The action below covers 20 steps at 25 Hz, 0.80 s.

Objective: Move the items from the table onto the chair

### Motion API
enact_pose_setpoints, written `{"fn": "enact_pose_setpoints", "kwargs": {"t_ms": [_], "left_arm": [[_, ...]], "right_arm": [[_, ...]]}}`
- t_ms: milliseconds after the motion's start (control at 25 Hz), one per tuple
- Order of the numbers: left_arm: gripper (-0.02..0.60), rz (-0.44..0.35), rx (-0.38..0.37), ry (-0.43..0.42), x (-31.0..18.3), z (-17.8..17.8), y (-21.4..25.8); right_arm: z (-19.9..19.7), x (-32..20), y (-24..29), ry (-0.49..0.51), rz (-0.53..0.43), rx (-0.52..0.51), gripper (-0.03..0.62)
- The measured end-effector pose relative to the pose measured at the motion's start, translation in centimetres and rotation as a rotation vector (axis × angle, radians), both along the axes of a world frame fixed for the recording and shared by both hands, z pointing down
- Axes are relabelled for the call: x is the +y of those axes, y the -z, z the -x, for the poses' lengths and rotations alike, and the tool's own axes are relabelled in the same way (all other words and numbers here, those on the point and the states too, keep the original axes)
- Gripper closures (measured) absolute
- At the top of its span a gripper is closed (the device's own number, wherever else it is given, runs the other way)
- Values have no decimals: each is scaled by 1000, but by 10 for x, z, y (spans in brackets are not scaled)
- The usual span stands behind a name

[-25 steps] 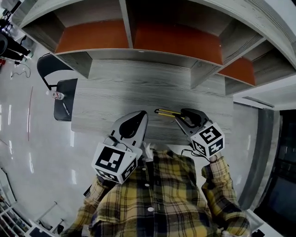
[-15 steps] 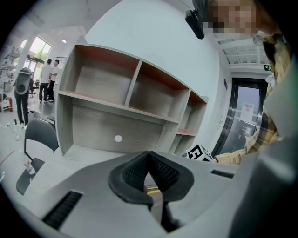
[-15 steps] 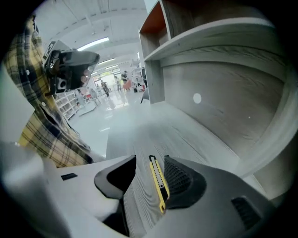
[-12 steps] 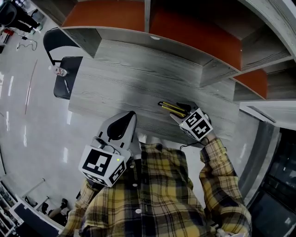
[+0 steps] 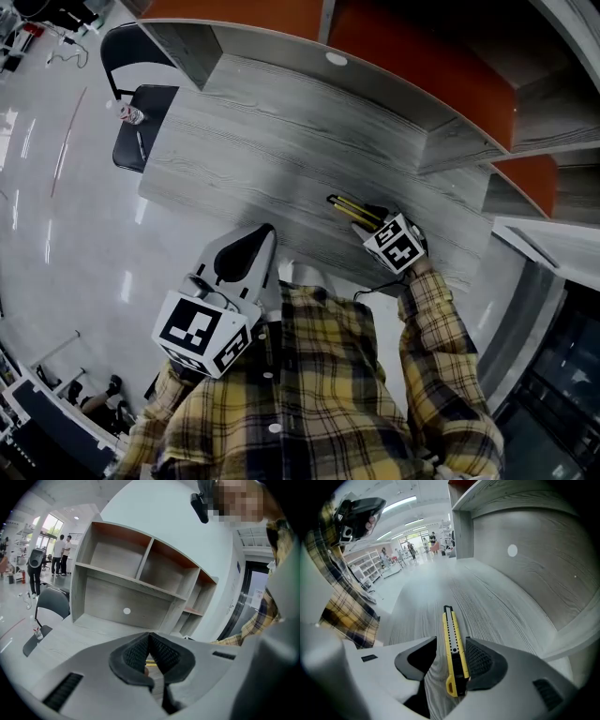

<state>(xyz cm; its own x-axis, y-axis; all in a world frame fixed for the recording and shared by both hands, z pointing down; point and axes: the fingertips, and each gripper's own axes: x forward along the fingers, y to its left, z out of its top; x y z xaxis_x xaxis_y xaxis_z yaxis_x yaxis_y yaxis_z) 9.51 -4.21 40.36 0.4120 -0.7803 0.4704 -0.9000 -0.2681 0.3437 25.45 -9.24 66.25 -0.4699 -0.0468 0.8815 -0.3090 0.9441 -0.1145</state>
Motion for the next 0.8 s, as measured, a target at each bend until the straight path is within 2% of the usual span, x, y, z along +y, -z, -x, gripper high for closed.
{"fn": "enact_pose_setpoints", "kwargs": {"t_ms": [120,400,480,800], "left_arm": [[577,-3,-2,0,1,-5,1],[577,-12,-1,8,5,-13,3],[577,-16,-2,8,6,-17,4],[577,-38,-20,27,14,-18,12]], "right_arm": [[-6,1,-11,19,-16,32,413],[-5,2,-11,22,-51,15,414],[-7,2,-12,19,-49,18,451],[-10,1,-13,-68,-8,-8,468]]}}
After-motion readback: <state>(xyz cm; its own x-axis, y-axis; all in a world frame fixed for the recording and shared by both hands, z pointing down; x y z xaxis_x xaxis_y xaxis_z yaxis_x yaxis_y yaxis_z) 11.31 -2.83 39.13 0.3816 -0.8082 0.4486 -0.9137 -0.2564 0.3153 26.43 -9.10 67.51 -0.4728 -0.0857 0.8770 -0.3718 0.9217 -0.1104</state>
